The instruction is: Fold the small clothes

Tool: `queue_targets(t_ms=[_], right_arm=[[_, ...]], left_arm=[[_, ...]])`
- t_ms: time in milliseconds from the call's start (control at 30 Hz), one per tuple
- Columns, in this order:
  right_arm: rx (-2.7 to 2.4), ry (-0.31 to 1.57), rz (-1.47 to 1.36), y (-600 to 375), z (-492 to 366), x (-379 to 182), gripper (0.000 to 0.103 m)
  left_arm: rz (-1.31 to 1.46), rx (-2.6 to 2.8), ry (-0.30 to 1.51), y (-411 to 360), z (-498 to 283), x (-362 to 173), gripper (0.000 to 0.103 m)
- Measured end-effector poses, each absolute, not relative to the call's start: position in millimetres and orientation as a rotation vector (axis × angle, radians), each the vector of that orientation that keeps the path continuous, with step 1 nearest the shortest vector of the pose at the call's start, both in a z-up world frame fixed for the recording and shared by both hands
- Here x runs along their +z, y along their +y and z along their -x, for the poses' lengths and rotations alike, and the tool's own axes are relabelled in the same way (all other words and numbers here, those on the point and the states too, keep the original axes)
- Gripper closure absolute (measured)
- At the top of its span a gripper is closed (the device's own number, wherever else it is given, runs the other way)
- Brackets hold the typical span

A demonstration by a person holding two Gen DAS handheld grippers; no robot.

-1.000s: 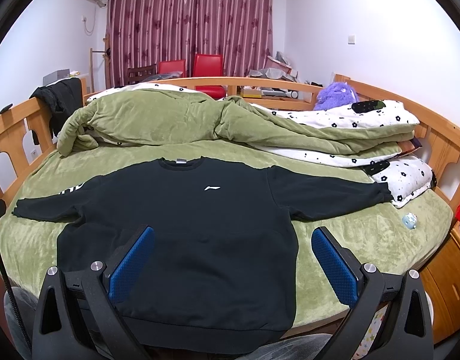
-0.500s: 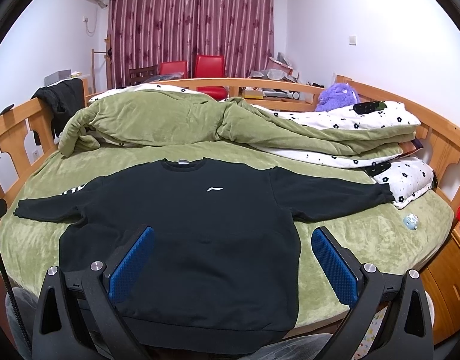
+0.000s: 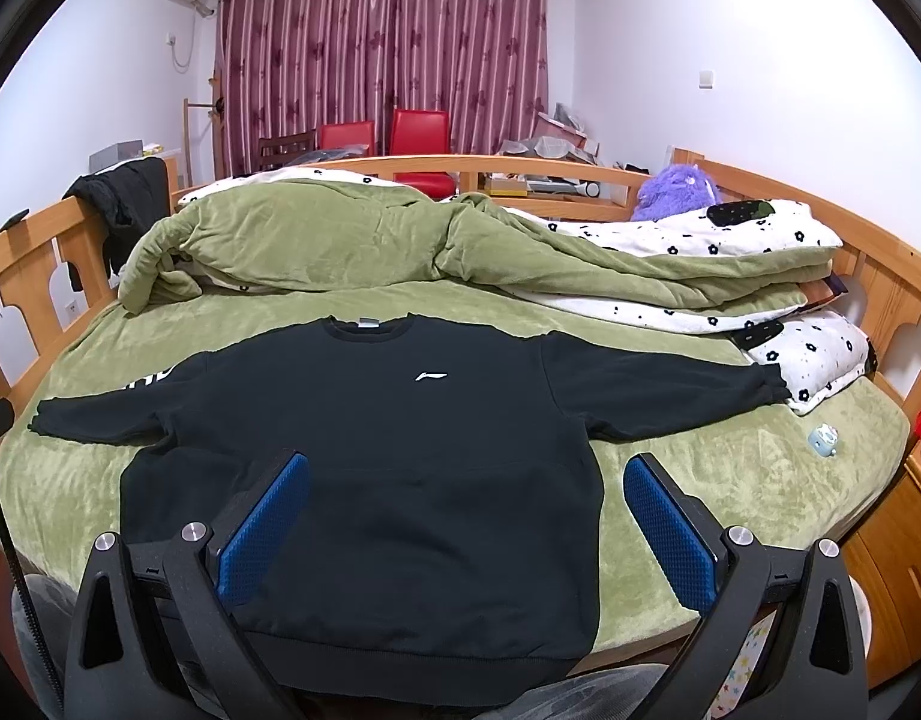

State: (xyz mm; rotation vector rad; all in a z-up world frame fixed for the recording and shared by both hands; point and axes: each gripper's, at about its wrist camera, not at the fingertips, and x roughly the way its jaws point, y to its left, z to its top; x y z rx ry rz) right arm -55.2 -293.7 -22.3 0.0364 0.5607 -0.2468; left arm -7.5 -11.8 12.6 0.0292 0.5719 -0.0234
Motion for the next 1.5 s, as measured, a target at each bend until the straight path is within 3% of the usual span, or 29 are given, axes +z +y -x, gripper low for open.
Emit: queue_targets(t_ms=[1500], right_arm=[[-0.216,0.564,-0.046,-291.6,52.4,-31.8,0.001]], left_arm=[[0.011,0.029,0.547,14.8,-1.5,13.3,0.000]])
